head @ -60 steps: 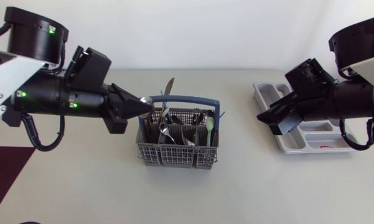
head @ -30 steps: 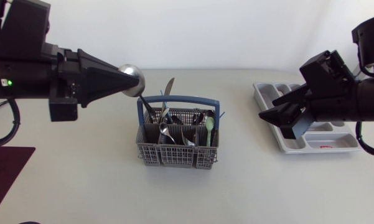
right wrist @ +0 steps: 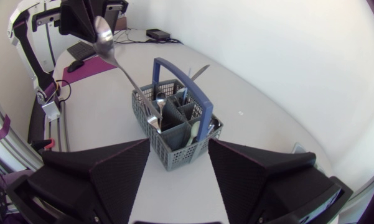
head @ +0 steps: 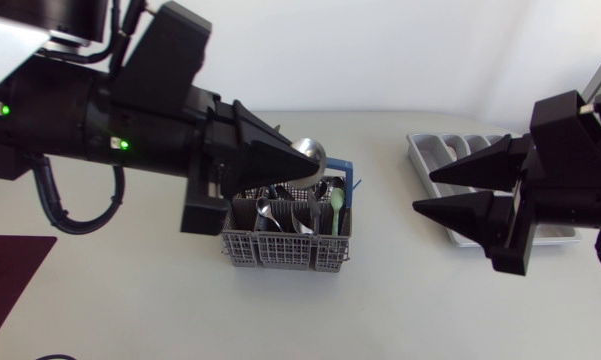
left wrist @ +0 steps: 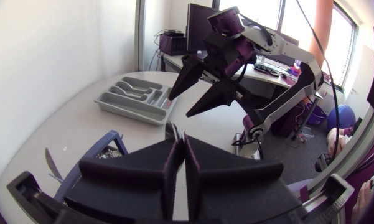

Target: Sort the cutlery from the basket into the organizer compartments.

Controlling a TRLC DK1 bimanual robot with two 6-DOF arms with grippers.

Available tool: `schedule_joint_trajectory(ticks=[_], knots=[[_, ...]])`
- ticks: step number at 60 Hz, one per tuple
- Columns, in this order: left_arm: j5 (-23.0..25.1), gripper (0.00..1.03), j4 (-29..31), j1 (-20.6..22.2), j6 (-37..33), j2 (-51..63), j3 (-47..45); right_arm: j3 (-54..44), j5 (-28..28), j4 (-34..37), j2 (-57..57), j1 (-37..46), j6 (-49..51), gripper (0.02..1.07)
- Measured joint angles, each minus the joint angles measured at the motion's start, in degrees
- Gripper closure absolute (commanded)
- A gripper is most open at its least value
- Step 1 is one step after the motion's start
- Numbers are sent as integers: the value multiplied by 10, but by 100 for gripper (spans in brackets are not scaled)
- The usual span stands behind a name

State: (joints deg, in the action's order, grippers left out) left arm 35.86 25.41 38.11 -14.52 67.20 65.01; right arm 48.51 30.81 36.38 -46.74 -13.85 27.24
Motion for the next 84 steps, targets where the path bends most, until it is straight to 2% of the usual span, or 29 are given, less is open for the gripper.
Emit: schedule_joint_trajectory(ticks=[12, 24, 41, 51, 59, 65, 71, 82, 84], knots=[[16, 100, 0, 21, 0, 35, 26, -27, 39, 3, 12, -11, 22, 38], [19, 100, 2, 51, 3, 57, 54, -46, 45, -4, 30, -61, 29, 38], [62, 100, 16, 60, 15, 84, 67, -60, 48, -36, 33, -113, 29, 40], [81, 100, 18, 60, 15, 87, 67, -66, 50, -50, 30, -133, 29, 54], [97, 100, 24, 60, 15, 87, 67, -66, 50, -67, 15, -138, 31, 54], [105, 100, 33, 61, 15, 87, 68, -68, 50, -75, 9, -138, 31, 63], [118, 100, 39, 63, 15, 87, 69, -71, 50, -82, 7, -142, 30, 77], [122, 100, 44, 63, 15, 87, 71, -74, 52, -83, 7, -161, 30, 95], [125, 100, 44, 63, 15, 87, 71, -74, 52, -84, 7, -164, 30, 96]])
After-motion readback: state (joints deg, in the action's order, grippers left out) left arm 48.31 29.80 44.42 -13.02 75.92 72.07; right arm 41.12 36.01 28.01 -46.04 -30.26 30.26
